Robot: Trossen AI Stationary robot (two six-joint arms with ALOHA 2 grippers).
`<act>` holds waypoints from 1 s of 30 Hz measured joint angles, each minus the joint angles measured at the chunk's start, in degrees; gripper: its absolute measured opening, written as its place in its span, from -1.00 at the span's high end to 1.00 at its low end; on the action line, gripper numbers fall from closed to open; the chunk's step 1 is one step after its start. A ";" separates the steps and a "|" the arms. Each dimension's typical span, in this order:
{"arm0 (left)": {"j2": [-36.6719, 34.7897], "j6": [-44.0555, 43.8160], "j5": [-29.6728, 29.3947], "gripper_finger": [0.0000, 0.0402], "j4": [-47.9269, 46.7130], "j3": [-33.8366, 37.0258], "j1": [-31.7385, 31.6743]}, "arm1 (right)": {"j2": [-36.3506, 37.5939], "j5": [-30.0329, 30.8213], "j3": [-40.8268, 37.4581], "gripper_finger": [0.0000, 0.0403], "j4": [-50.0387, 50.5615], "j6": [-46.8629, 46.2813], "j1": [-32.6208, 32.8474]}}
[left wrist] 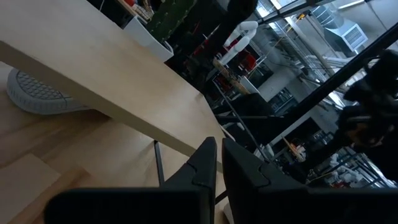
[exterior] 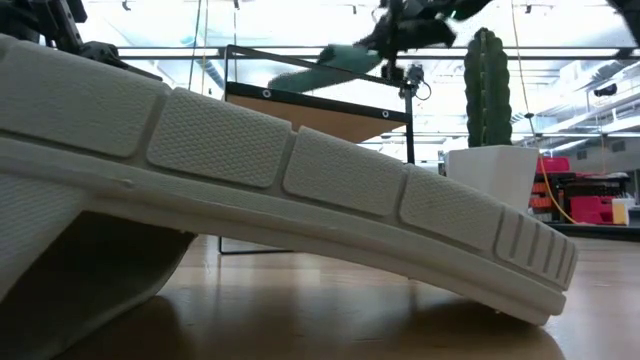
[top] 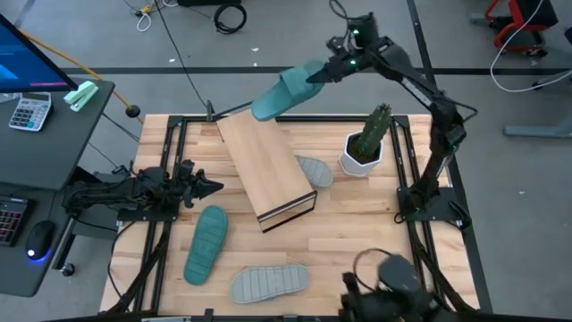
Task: Pick and place slides into the shelf
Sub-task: Put the right green slipper on the shelf
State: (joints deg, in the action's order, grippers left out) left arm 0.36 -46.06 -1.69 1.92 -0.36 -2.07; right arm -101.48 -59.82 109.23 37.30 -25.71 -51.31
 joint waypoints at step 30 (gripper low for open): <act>0.00 0.39 -2.36 0.82 0.01 0.00 -0.01 | 7.10 35.88 0.00 0.98 13.29 -4.37 37.45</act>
State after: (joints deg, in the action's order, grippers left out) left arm 0.36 -45.67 -4.05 1.93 -0.36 -2.09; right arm -94.38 -23.95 109.23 50.59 -30.08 -13.86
